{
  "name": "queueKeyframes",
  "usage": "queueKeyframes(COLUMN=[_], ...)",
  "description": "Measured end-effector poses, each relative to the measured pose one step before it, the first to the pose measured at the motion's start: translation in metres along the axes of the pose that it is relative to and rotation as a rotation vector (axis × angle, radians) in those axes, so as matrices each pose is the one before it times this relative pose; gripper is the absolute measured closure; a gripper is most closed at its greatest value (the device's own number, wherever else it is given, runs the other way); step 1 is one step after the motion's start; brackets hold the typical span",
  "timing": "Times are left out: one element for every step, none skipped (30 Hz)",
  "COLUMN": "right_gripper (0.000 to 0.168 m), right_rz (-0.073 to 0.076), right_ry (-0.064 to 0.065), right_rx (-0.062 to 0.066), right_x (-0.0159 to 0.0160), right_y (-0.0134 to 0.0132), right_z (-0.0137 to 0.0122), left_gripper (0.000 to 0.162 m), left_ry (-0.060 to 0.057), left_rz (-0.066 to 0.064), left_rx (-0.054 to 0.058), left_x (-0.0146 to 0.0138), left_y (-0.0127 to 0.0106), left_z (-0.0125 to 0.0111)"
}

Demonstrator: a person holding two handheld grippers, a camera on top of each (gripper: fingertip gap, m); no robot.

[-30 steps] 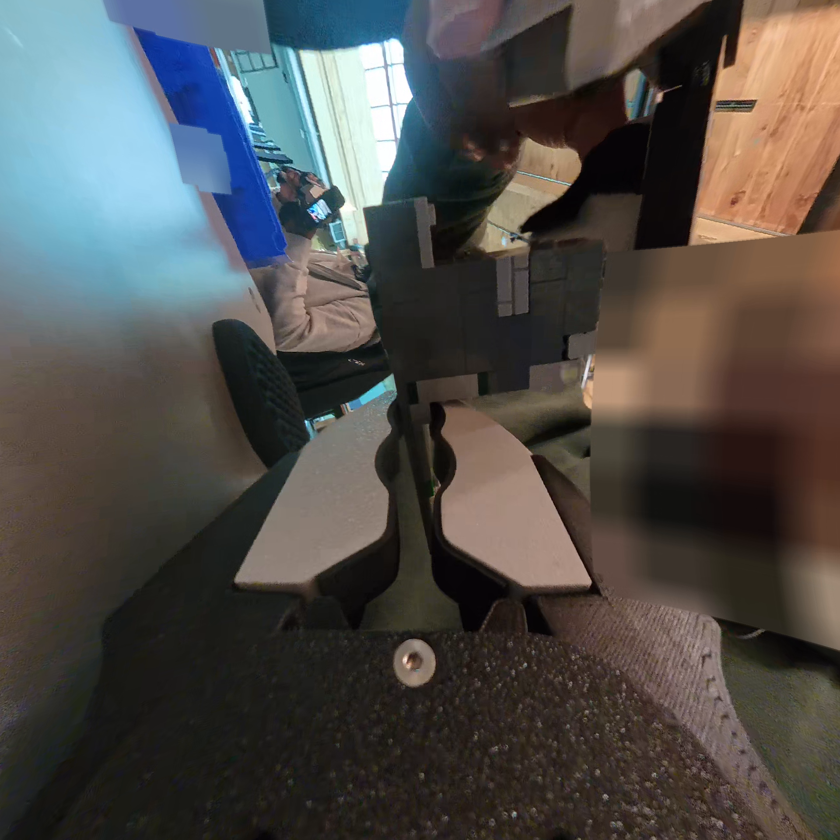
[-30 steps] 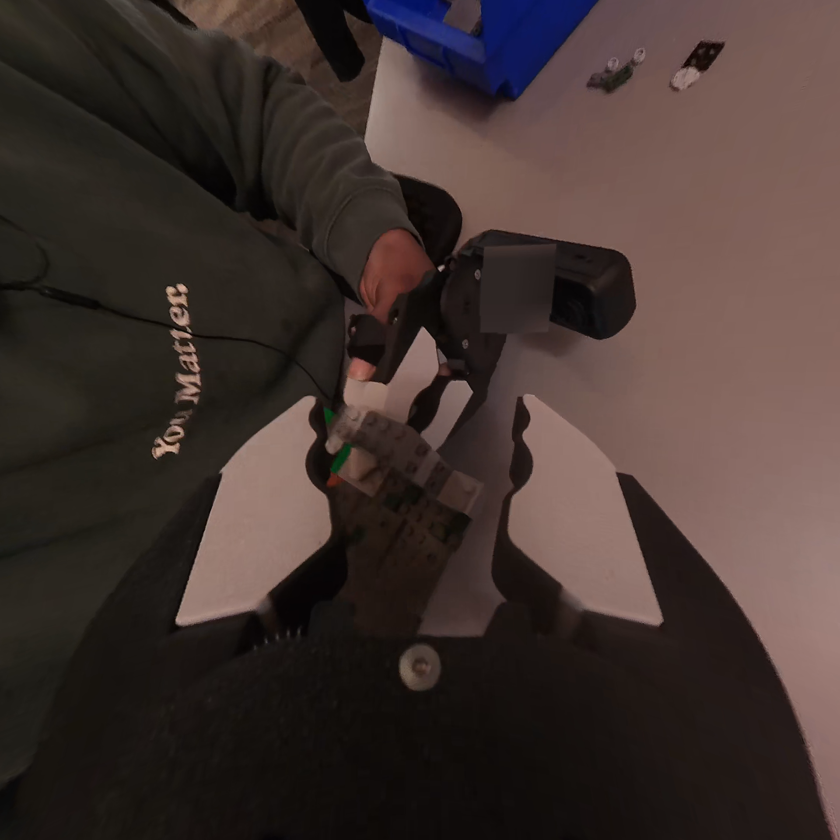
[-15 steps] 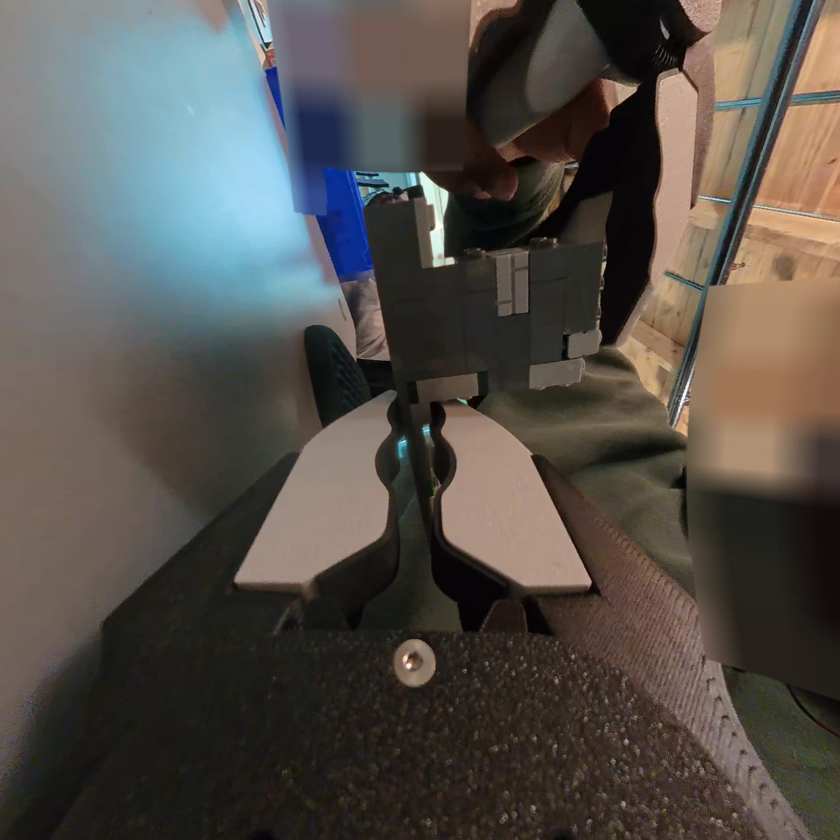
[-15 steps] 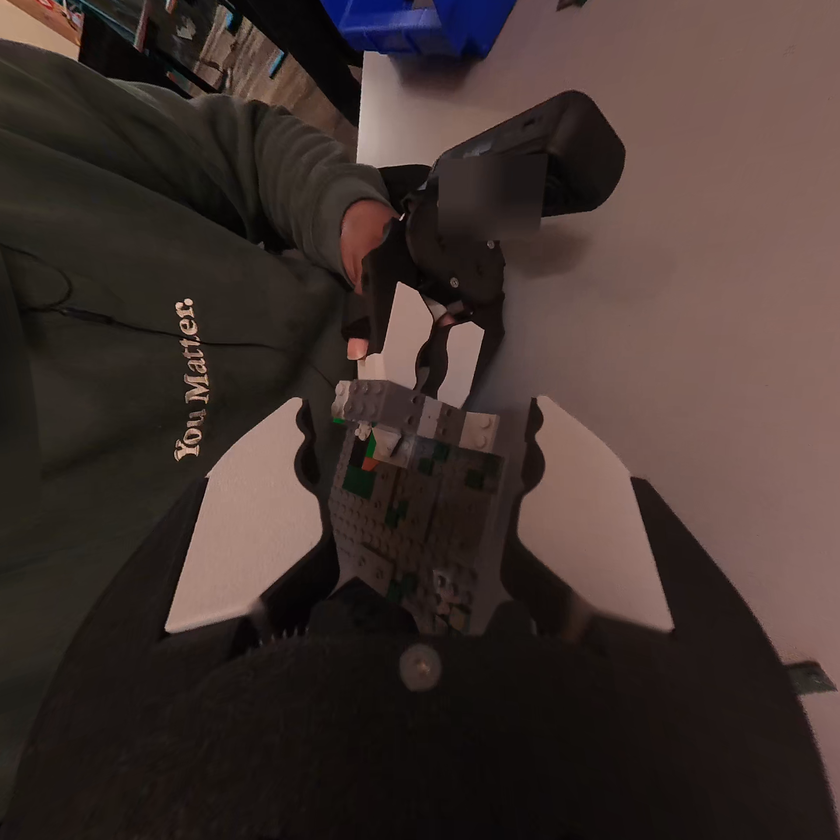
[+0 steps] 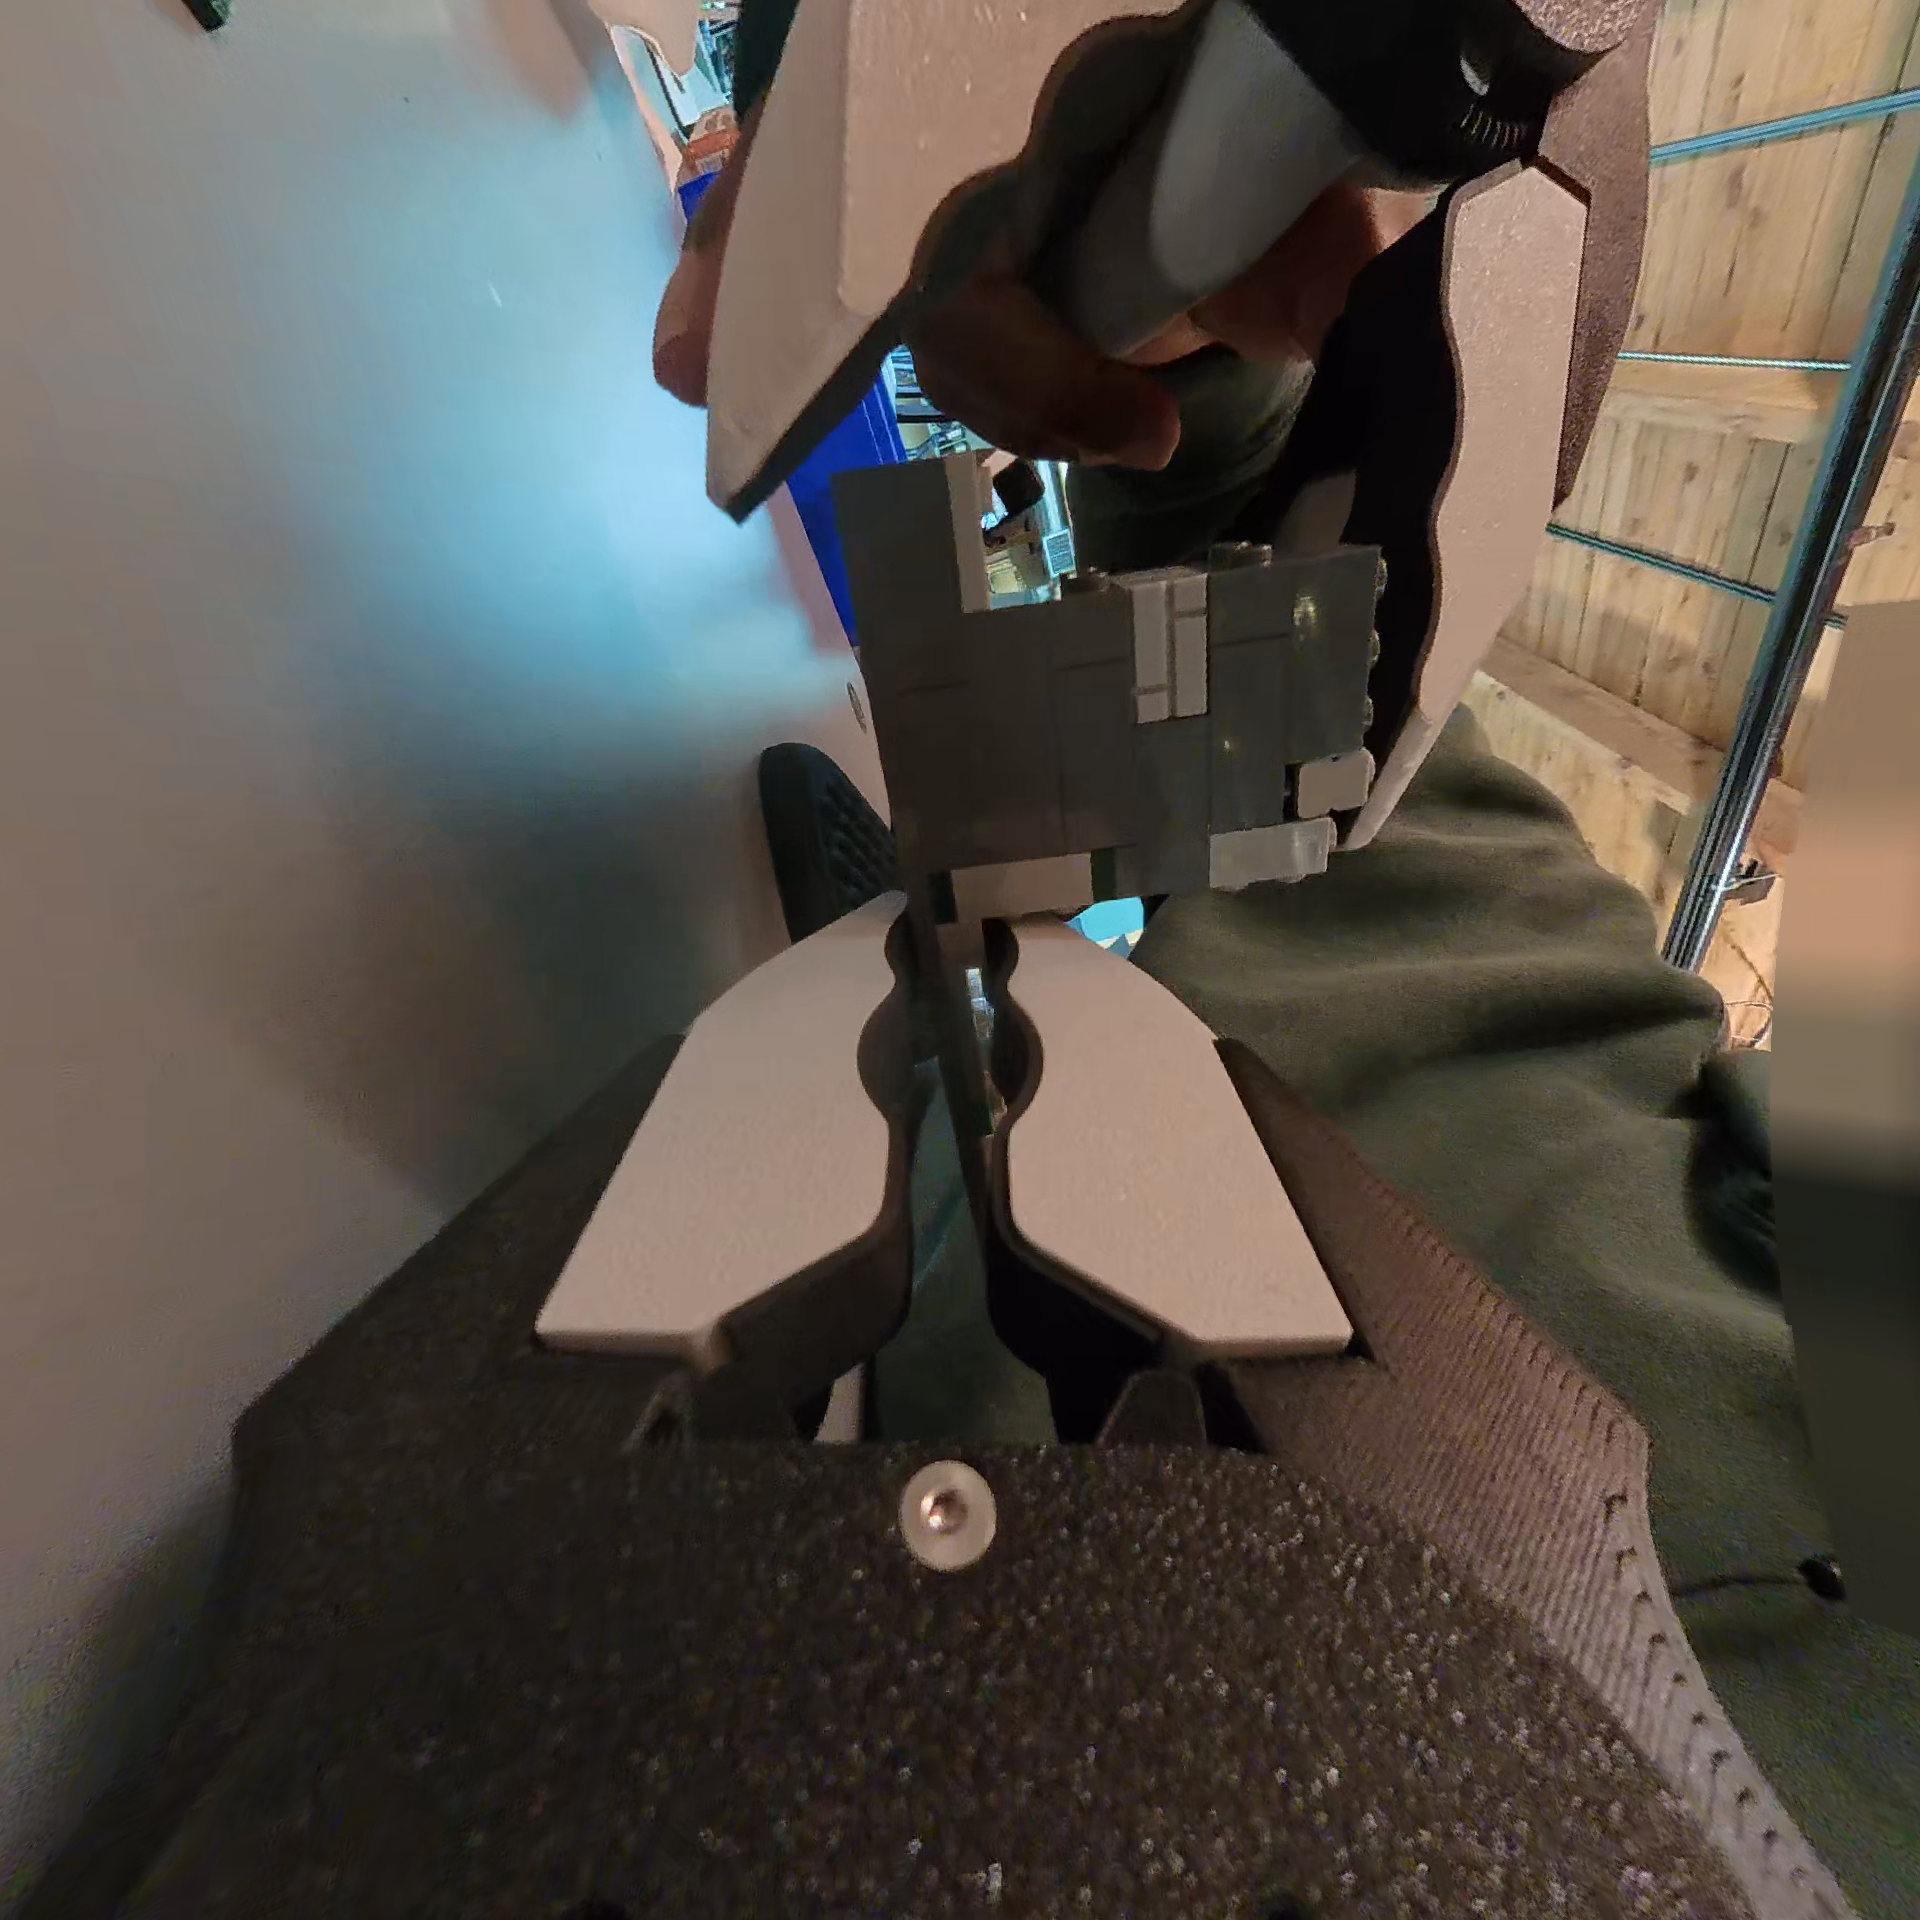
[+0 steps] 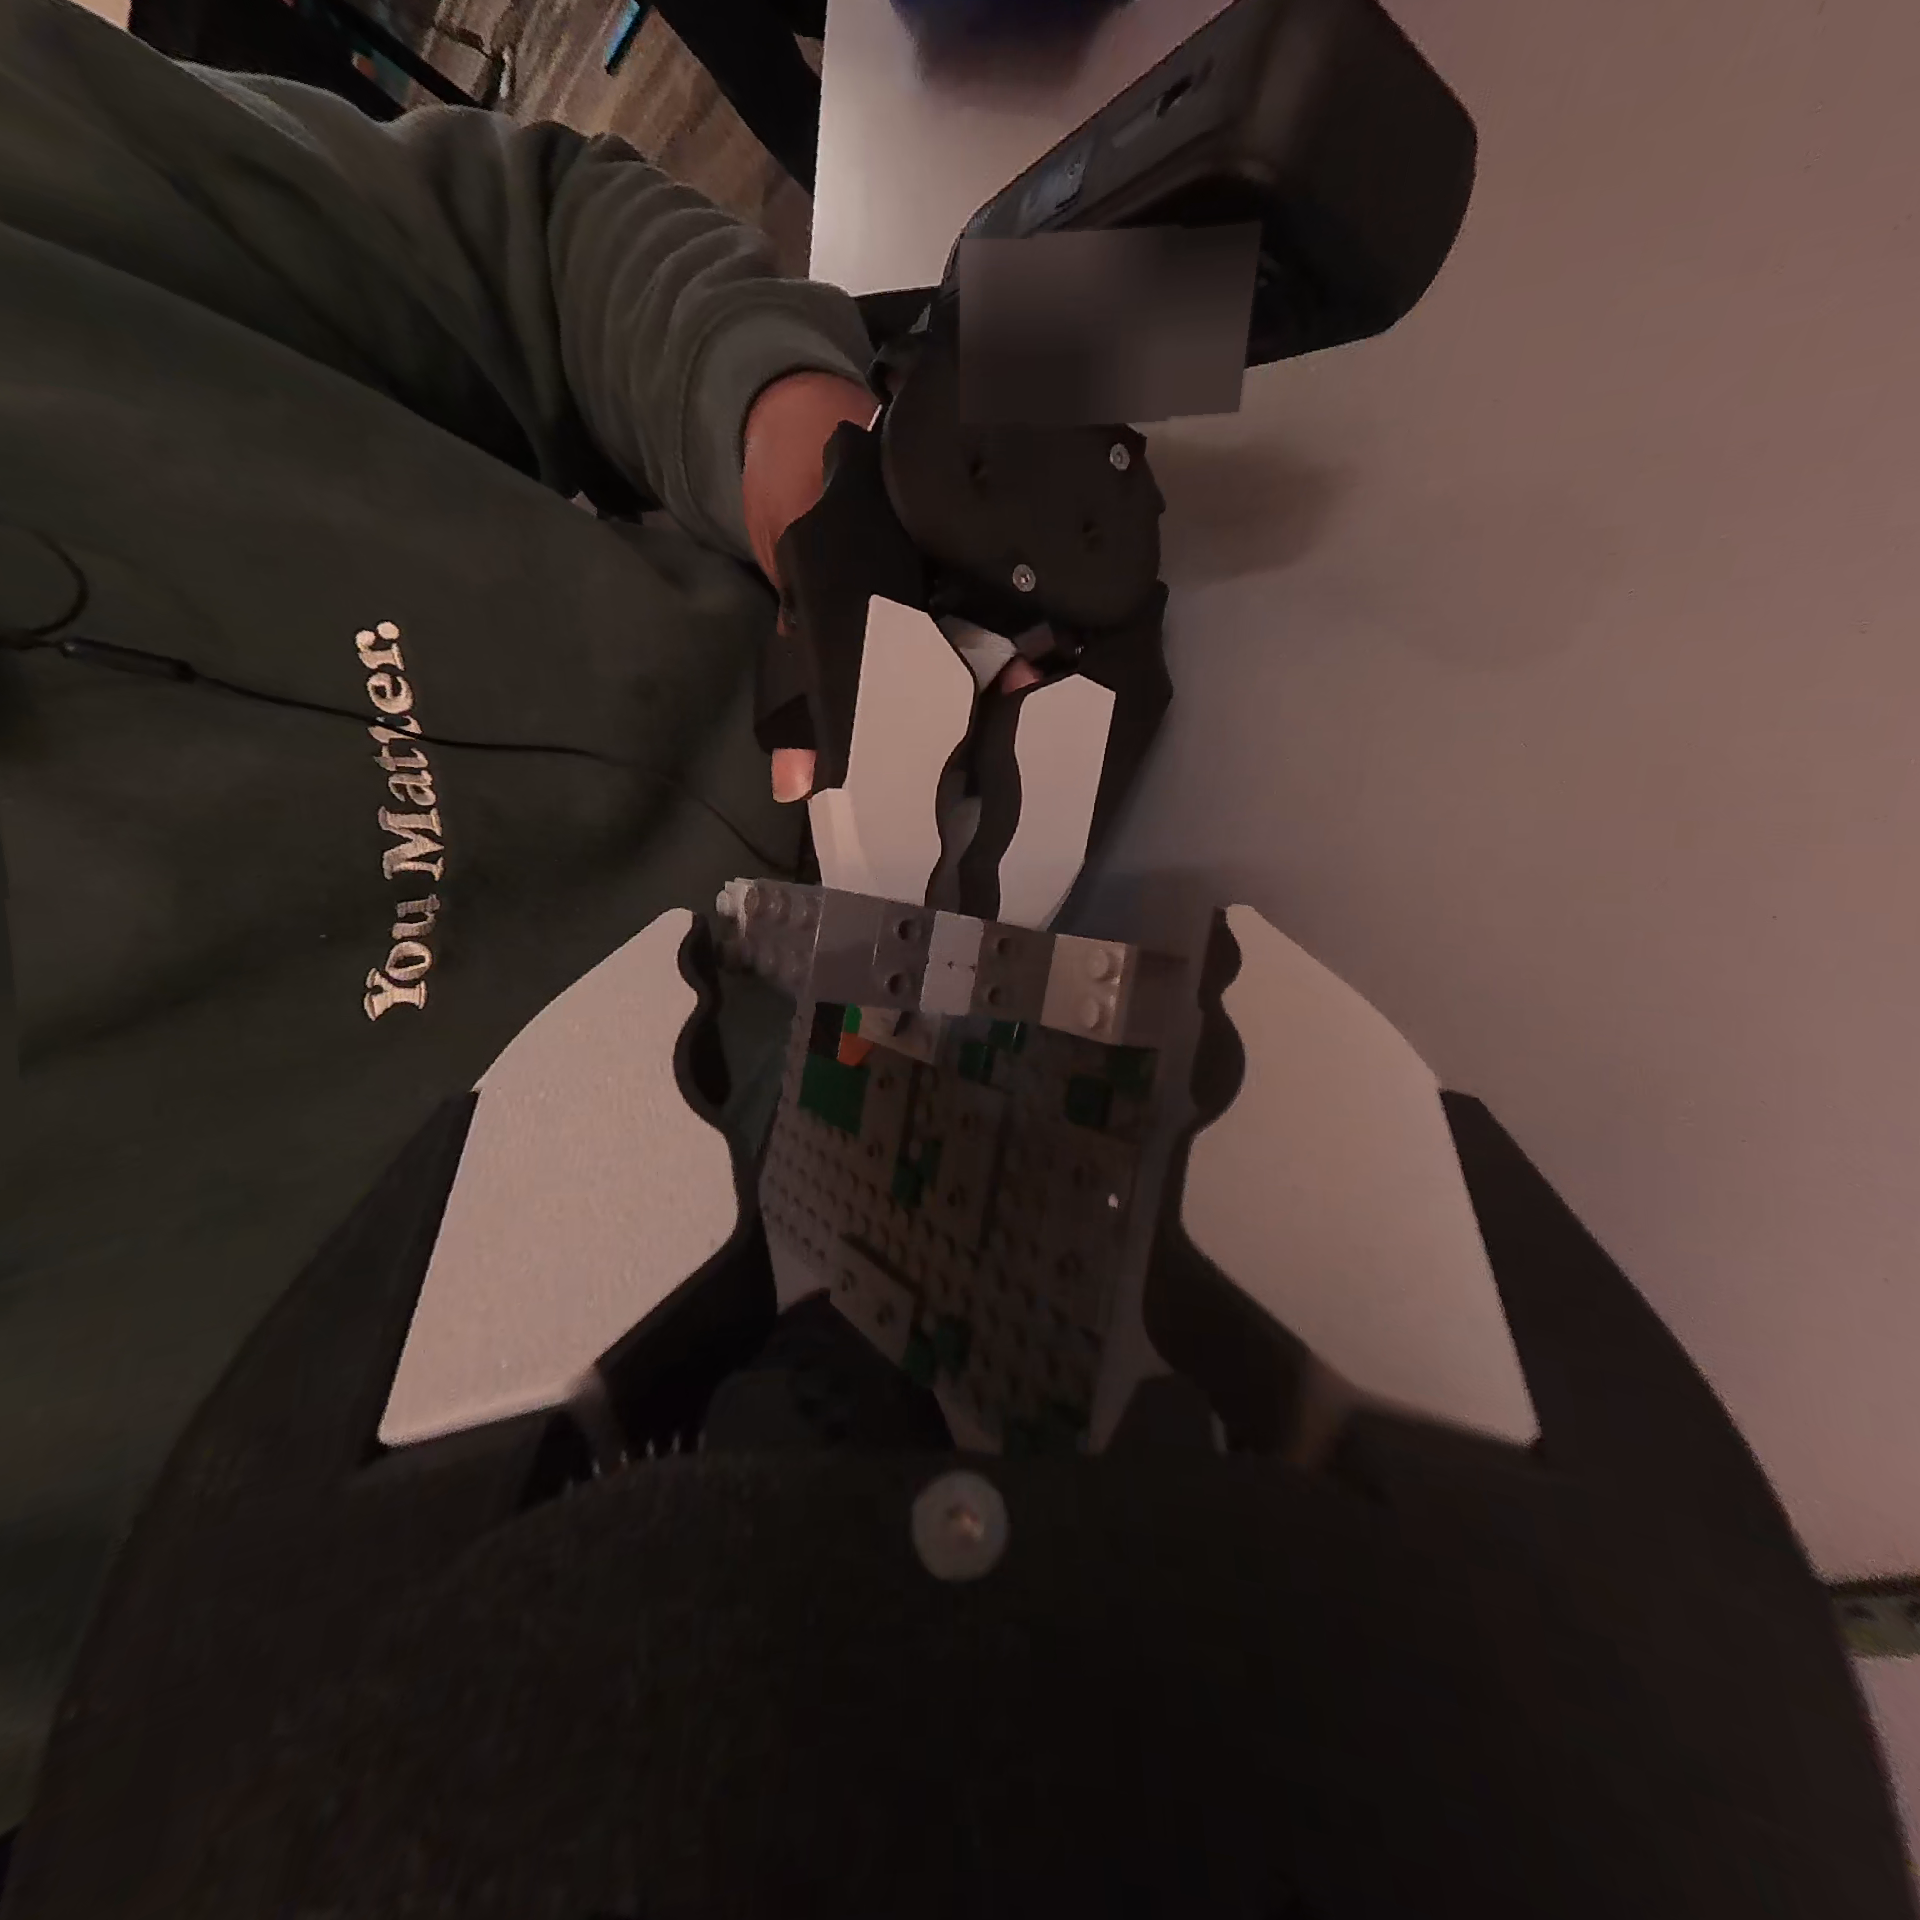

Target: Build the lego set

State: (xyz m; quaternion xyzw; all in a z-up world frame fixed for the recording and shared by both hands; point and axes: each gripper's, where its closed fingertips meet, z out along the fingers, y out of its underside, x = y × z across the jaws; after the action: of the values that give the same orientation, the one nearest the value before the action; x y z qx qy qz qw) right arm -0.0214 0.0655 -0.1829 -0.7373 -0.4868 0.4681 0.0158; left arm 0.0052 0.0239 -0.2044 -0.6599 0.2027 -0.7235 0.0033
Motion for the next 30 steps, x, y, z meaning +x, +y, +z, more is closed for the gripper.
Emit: queueKeyframes(right_gripper=[0.080,0.080,0.080,0.080,0.081,0.081,0.081,0.081,0.081,0.081,0.081,0.081,0.081,0.081,0.081,0.081,0.081,0.081,0.081,0.081,0.079,0.078,0.077,0.076,0.076,0.075,0.075,0.075,0.075,0.075], right_rz=[0.0006,0.0009,0.0013,0.0014,0.0022,0.0017,0.0005,0.0001,-0.0014,-0.0027,-0.0037,-0.0041,-0.0019,-0.0001,0.0003,0.0004,-0.0008,-0.0006,0.0003,0.0008,0.0017,0.0013,-0.0035,-0.0103,-0.0145,-0.0169,-0.0149,-0.0087,-0.0038,-0.0020], right_ry=[-0.0026,-0.0039,-0.0047,-0.0057,-0.0057,-0.0040,-0.0023,-0.0012,-0.0008,-0.0002,0.0006,0.0009,0.0005,0.0000,-0.0002,-0.0001,0.0001,-0.0006,-0.0019,-0.0024,-0.0063,-0.0095,-0.0065,-0.0035,0.0013,0.0079,0.0111,0.0110,0.0096,0.0070], right_rx=[0.0005,-0.0013,-0.0021,-0.0008,0.0002,0.0008,0.0006,0.0000,0.0007,0.0004,-0.0003,0.0001,0.0015,0.0040,0.0062,0.0063,0.0059,0.0041,0.0023,0.0021,0.0036,0.0058,0.0063,0.0061,0.0049,0.0043,0.0025,-0.0016,-0.0034,-0.0063], right_x=[-0.00023,-0.00045,-0.00047,-0.00069,-0.00066,-0.00045,-0.00028,-0.00017,-0.00015,-0.00004,-0.00008,-0.00015,-0.00007,0.00004,0.00015,0.00022,0.00033,0.00014,-0.00004,-0.00015,-0.00079,-0.00136,-0.00139,-0.00129,-0.00099,-0.00024,0.00039,0.00075,0.00087,0.00087], right_y=[0.00010,0.00039,0.00048,0.00046,0.00025,0.00010,0.00020,0.00020,0.00011,0.00017,0.00033,0.00027,0.00023,0.00000,-0.00025,-0.00026,-0.00017,-0.00002,0.00012,-0.00009,-0.00054,-0.00099,-0.00113,-0.00120,-0.00092,-0.00084,-0.00053,0.00017,0.00045,0.00101], right_z=[0.00008,0.00029,0.00065,0.00089,0.00074,0.00056,0.00047,0.00020,0.00024,0.00010,0.00008,0.00010,0.00007,-0.00004,-0.00012,-0.00023,-0.00010,-0.00004,0.00003,0.00006,-0.00008,-0.00049,-0.00111,-0.00177,-0.00215,-0.00228,-0.00179,-0.00097,0.00000,0.00091], left_gripper=[0.152,0.152,0.153,0.153,0.152,0.152,0.152,0.152,0.152,0.152,0.152,0.152,0.152,0.152,0.152,0.152,0.152,0.152,0.152,0.152,0.153,0.153,0.152,0.152,0.152,0.152,0.152,0.152,0.153,0.153], left_ry=[-0.0031,-0.0075,-0.0081,-0.0060,-0.0045,-0.0038,-0.0028,-0.0024,-0.0019,-0.0044,-0.0052,-0.0042,-0.0014,0.0009,0.0008,-0.0005,-0.0017,-0.0011,-0.0006,-0.0050,-0.0096,-0.0078,-0.0039,-0.0008,-0.0020,-0.0053,-0.0058,-0.0039,-0.0027,-0.0044], left_rz=[0.0040,0.0070,0.0093,0.0070,0.0062,0.0059,0.0042,0.0027,0.0031,0.0049,0.0069,0.0048,0.0023,-0.0013,-0.0015,-0.0002,0.0008,0.0015,0.0007,0.0028,0.0068,0.0089,0.0056,0.0034,0.0012,0.0026,0.0029,0.0024,0.0032,0.0051], left_rx=[-0.0006,-0.0012,-0.0016,-0.0014,-0.0015,-0.0025,-0.0016,-0.0008,-0.0014,-0.0021,-0.0026,-0.0022,-0.0012,0.0009,0.0018,0.0014,0.0004,-0.0010,-0.0014,-0.0010,-0.0028,-0.0019,0.0012,0.0021,0.0015,0.0011,-0.0007,-0.0008,-0.0021,-0.0035], left_x=[-0.00011,-0.00042,-0.00047,-0.00029,-0.00014,-0.00008,-0.00015,-0.00015,-0.00012,-0.00027,-0.00046,-0.00027,-0.00013,-0.00005,-0.00005,-0.00020,-0.00033,-0.00006,-0.00012,-0.00071,-0.00122,-0.00058,0.00007,0.00034,-0.00004,-0.00070,-0.00086,-0.00050,-0.00024,-0.00012], left_y=[0.00026,0.00018,0.00016,0.00027,0.00028,0.00060,0.00047,0.00021,0.00026,0.00031,0.00024,0.00022,0.00017,-0.00023,-0.00034,-0.00026,-0.00020,0.00003,0.00021,0.00019,0.00026,0.00020,-0.00039,-0.00041,-0.00020,-0.00020,0.00011,0.00003,0.00025,0.00047], left_z=[-0.00013,-0.00015,-0.00019,-0.00037,-0.00029,-0.00022,-0.00009,-0.00009,-0.00004,0.00003,-0.00004,-0.00001,-0.00006,-0.00031,-0.00025,-0.00015,-0.00013,0.00002,0.00012,0.00027,0.00013,0.00004,-0.00012,-0.00036,-0.00029,-0.00034,-0.00025,-0.00007,0.00017,0.00033])
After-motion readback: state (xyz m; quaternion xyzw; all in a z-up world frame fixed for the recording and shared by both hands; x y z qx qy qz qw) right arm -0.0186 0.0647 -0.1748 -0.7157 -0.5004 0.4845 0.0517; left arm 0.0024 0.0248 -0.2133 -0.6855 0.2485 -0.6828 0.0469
